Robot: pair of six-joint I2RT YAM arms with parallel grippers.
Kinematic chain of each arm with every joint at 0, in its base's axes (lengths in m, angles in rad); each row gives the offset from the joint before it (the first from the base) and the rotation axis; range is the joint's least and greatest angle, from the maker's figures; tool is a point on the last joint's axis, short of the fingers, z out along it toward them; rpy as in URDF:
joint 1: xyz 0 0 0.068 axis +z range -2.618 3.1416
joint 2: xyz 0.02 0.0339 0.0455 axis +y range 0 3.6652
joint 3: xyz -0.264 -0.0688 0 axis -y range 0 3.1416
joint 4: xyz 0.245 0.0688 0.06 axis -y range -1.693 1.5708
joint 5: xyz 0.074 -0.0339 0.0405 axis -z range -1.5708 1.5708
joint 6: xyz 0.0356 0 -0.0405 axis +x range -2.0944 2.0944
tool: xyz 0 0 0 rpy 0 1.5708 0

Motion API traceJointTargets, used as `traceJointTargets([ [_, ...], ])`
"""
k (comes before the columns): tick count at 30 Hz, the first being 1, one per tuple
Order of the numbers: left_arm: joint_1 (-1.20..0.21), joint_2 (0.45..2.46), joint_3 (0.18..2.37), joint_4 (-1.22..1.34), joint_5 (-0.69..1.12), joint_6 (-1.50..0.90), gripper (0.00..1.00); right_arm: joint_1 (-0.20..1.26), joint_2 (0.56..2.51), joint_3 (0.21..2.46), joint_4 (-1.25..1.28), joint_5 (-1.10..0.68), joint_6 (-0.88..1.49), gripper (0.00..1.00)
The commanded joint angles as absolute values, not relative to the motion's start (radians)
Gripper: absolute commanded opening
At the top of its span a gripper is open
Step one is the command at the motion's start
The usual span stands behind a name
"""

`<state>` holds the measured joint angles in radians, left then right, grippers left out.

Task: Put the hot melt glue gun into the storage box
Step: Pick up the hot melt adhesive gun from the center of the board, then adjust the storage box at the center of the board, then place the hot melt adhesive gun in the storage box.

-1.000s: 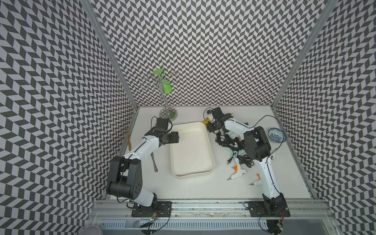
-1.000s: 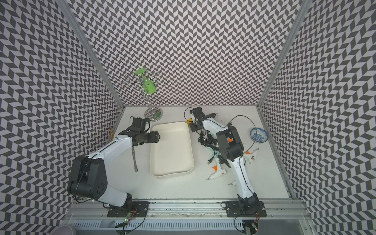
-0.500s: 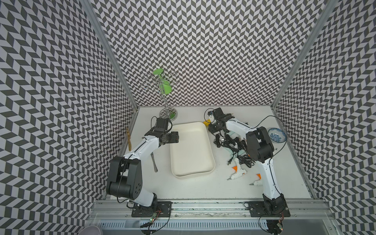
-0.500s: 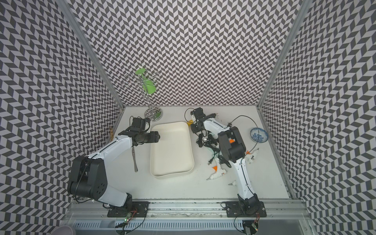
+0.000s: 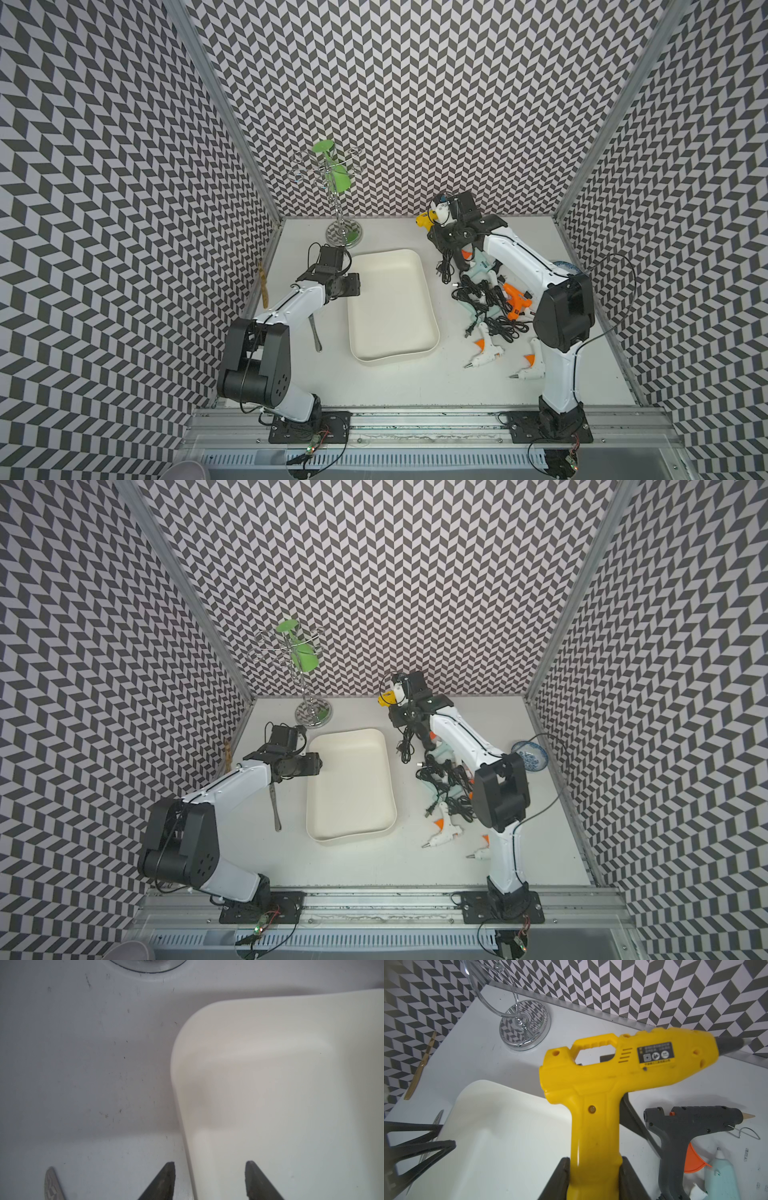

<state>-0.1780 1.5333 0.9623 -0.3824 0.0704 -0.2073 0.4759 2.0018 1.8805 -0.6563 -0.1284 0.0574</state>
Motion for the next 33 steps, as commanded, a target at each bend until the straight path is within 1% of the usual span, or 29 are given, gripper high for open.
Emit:
traceJointTargets([
  [1,-0.174,1.554,0.950,-0.336,0.052,-0.258,0.47,0.516,1.923,1.901,-0.671,-0.165,0.081,0.22],
  [3,-0.179,1.563,0.948,-0.326,0.049,-0.283,0.39,0.537,1.900,1.898,-0.678,-0.172,0.083,0.22],
  [6,-0.185,1.574,0.945,-0.304,0.056,-0.320,0.31,0.575,1.871,1.897,-0.678,-0.178,0.105,0.22],
  [9,-0.194,1.579,0.939,-0.275,0.063,-0.351,0.29,0.629,1.857,1.902,-0.665,-0.170,0.130,0.23],
  [12,-0.202,1.577,0.930,-0.242,0.080,-0.410,0.22,0.691,1.865,1.911,-0.662,-0.152,0.156,0.23],
  [14,-0.215,1.579,0.935,-0.225,0.080,-0.447,0.20,0.729,1.877,1.901,-0.654,-0.152,0.173,0.23],
  [20,-0.242,1.596,0.961,-0.195,0.068,-0.526,0.17,0.828,1.936,1.871,-0.658,-0.120,0.194,0.24],
  [25,-0.242,1.594,0.941,-0.162,0.075,-0.591,0.15,0.858,1.973,1.864,-0.716,-0.109,0.232,0.24],
  [29,-0.242,1.566,0.911,-0.134,0.084,-0.650,0.15,0.869,1.964,1.798,-0.712,-0.099,0.256,0.24],
  [30,-0.242,1.556,0.905,-0.130,0.083,-0.661,0.15,0.871,1.961,1.779,-0.713,-0.093,0.264,0.24],
  [33,-0.242,1.536,0.895,-0.129,0.088,-0.673,0.20,0.871,1.954,1.724,-0.695,-0.081,0.286,0.24],
])
